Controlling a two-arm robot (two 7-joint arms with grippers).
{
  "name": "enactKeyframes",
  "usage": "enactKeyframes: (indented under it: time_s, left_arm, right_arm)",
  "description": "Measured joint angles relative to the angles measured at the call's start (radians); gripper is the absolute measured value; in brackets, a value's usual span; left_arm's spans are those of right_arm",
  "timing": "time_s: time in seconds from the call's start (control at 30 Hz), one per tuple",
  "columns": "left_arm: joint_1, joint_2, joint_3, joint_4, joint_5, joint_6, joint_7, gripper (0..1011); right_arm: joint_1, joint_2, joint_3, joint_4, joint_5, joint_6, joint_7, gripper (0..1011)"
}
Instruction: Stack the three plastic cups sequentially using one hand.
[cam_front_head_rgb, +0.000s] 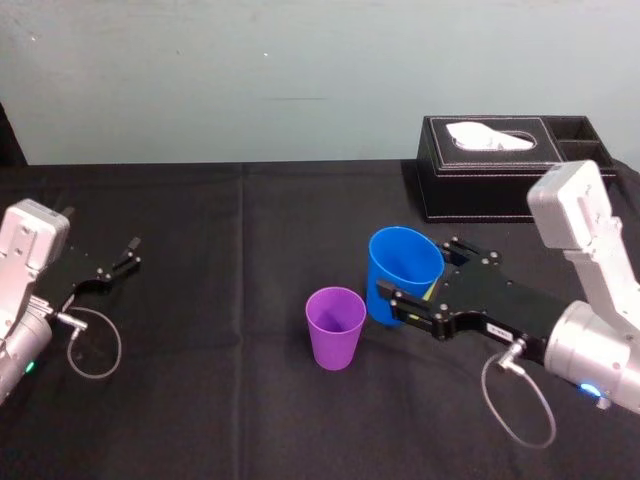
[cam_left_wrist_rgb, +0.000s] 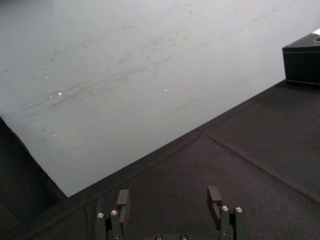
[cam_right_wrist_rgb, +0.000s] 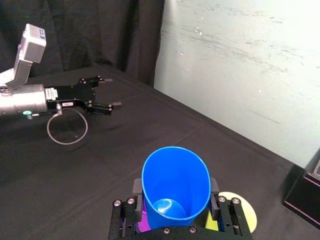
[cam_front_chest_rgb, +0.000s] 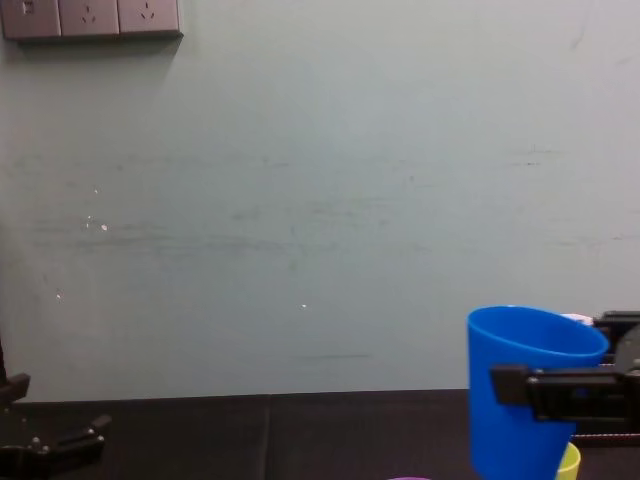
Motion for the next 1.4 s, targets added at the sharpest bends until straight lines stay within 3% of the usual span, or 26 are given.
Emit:
enactKeyframes:
  time_s: [0.4, 1.4]
  left_arm:
    - [0.0, 0.0, 0.0, 0.0, 0.0, 0.0, 0.0, 1010]
    - [0.0, 0.0, 0.0, 0.0, 0.0, 0.0, 0.0, 1010]
  right_arm:
    - [0.086, -0.03, -0.077, 0.046, -0.016, 0.02, -0.008, 743]
    - [0.161, -0.093, -0.168, 0.137, -0.085, 0.023, -0.013, 743]
